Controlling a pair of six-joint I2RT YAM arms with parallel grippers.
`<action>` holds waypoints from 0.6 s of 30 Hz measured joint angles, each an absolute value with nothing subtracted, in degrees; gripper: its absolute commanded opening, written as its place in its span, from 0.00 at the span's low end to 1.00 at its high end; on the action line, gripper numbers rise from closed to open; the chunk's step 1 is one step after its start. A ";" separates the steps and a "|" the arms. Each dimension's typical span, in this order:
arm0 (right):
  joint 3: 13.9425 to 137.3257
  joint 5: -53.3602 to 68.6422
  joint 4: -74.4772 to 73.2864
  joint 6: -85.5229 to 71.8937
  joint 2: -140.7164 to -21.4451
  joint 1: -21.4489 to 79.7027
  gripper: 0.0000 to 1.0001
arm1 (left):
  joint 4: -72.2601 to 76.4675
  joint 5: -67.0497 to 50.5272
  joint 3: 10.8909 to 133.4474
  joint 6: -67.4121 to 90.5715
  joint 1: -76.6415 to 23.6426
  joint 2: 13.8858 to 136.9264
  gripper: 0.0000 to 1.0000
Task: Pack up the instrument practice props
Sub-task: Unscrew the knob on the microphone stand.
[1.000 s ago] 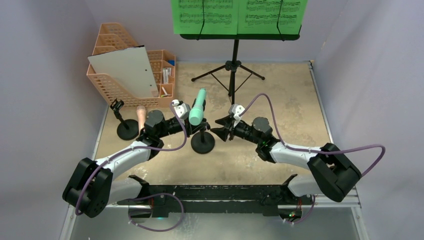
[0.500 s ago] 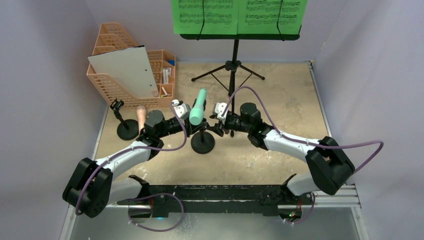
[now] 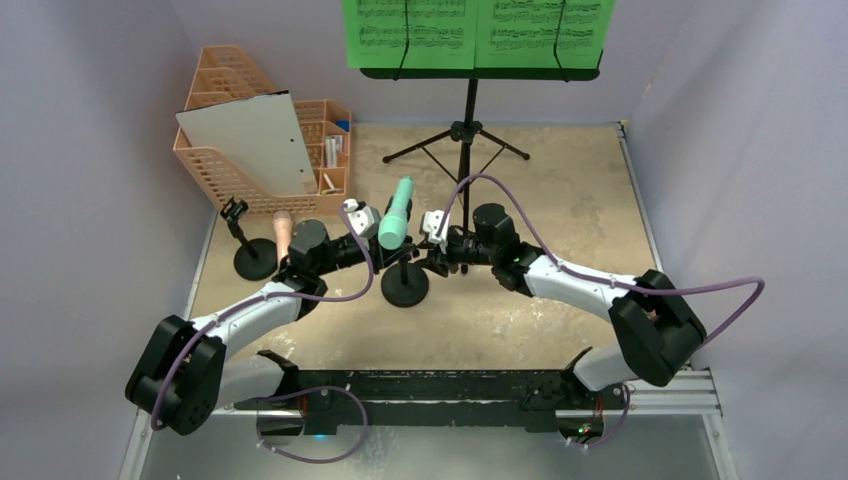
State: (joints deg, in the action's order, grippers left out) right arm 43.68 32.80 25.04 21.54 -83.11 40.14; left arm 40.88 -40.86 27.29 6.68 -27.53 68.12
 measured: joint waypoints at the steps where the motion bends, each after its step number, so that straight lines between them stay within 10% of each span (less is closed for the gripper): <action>1: 43.66 32.80 24.73 21.54 -82.91 40.27 0.44 | 40.91 -40.86 27.29 6.68 -27.53 68.12 0.00; 18: 43.59 32.77 23.83 21.50 -77.82 41.25 0.47 | 41.06 -40.97 27.31 6.70 -27.51 68.27 0.00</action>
